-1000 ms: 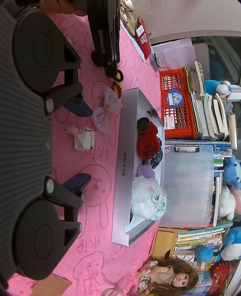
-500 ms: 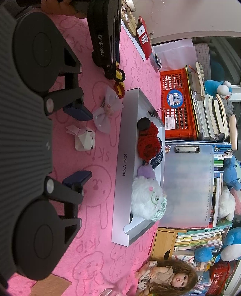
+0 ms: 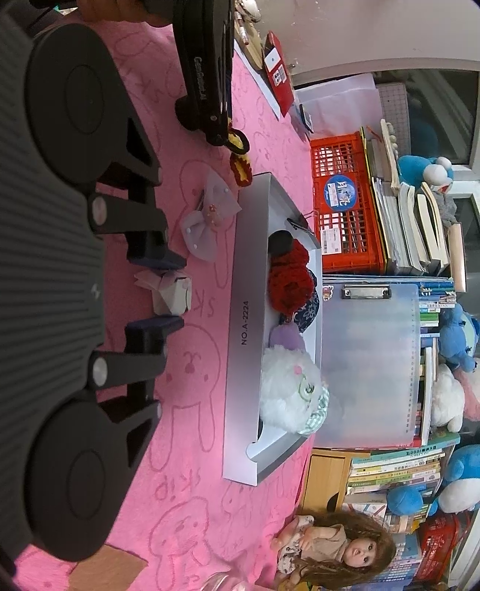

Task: Organize objects
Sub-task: 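Close the left gripper on the crochet strip while the right gripper grasps the white paper, then carry the crochet strip with the left gripper while the right gripper carries the paper into the box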

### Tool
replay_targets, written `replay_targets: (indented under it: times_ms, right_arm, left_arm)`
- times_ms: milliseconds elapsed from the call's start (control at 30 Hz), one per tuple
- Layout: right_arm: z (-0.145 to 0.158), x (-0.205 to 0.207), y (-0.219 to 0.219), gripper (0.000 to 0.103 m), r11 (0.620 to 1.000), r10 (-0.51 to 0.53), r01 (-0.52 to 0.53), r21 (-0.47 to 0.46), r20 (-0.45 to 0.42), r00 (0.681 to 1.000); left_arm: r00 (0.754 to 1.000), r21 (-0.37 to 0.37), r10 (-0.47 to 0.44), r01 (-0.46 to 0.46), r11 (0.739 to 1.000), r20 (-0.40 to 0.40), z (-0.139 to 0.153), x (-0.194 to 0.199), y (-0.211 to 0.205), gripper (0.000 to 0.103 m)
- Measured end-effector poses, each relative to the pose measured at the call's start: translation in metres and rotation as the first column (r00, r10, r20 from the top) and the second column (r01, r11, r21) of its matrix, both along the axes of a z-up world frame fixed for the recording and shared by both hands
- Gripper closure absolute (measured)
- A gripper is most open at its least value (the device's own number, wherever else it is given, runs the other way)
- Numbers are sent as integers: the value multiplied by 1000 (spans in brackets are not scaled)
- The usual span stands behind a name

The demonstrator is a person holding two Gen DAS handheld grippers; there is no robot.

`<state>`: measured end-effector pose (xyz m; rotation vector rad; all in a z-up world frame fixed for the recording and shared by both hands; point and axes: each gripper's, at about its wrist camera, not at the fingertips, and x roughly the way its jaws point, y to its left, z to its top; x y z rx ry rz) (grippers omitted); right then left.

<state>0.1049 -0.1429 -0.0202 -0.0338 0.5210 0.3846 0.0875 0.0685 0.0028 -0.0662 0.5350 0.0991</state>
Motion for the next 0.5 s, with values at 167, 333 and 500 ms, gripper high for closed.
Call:
replay_targets:
  times_ms: [167,333,500]
  right_arm:
    - [0,-1,-3,72,1000,-11,10,19,5,1000]
    - [1,0,-8,72,999,-20,20,51,1,1000]
    - [5,-1,-13,72,997,-40,40,63,-1,999]
  left_arm:
    - [1000,-6,-6,6,1000,14,6,-5,-1,82]
    - [999,-19,-17,18,1000,33,17,-9,-3,82]
    - [998,-28,-36,37,999,52,29,-8,-6,82]
